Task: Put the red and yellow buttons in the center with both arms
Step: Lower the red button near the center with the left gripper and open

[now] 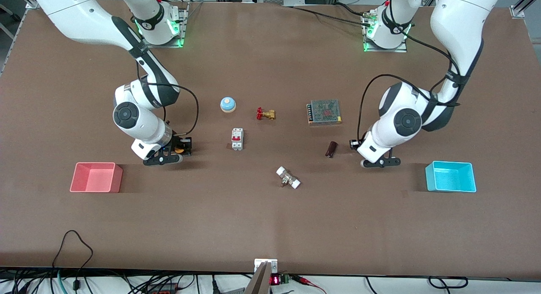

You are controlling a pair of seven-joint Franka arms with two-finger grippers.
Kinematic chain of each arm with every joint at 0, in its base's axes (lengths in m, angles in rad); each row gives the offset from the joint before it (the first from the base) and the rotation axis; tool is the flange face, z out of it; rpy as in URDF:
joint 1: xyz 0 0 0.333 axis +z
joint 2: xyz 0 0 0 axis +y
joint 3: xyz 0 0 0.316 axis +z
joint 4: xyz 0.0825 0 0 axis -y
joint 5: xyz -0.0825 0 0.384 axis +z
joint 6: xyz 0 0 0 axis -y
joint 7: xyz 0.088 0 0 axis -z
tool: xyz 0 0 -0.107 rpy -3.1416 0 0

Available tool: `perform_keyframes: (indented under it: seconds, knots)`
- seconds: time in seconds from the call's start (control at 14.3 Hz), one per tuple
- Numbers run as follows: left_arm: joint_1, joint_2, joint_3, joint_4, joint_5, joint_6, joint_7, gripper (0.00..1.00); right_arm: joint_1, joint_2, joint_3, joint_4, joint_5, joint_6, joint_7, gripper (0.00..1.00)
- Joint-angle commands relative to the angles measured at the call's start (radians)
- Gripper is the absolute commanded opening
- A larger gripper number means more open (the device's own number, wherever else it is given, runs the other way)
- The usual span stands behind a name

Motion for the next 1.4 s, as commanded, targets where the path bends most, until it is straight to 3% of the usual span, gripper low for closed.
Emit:
perform_keyframes:
  seconds: [0.0,0.28,0.35,0.56,0.63,0.7,1.05,1.33]
  knots:
    - [0.002,-0.063,-0.002,-0.100,0.000,0.074,-0.037,0.31,-0.002,0.006,0.003,0.000,-0.025,0.013,0.021,0.64]
    - [0.002,-0.060,-0.001,-0.146,-0.001,0.117,-0.050,0.33,-0.002,0.004,0.003,0.017,-0.020,0.013,0.019,0.99]
    - [0.002,-0.058,-0.001,-0.146,-0.001,0.117,-0.053,0.35,-0.004,0.003,0.004,0.031,-0.016,0.012,0.018,1.00]
    - [0.004,-0.055,-0.001,-0.141,-0.001,0.117,-0.059,0.83,-0.005,-0.004,0.004,0.066,-0.011,-0.008,0.015,1.00]
    - [0.005,-0.057,-0.001,-0.138,-0.001,0.117,-0.059,0.95,-0.005,-0.004,0.004,0.065,-0.011,-0.010,0.018,1.00]
    - [0.005,-0.060,-0.001,-0.135,-0.001,0.117,-0.059,1.00,-0.007,-0.004,0.004,0.063,-0.011,-0.010,0.016,1.00]
    - [0.016,-0.112,-0.001,-0.077,-0.001,0.083,-0.057,1.00,-0.005,0.002,0.004,0.057,-0.011,-0.011,0.010,1.00]
    - [0.018,-0.129,0.007,0.148,0.000,-0.244,-0.019,1.00,-0.008,0.018,0.003,0.034,-0.011,-0.010,0.007,1.00]
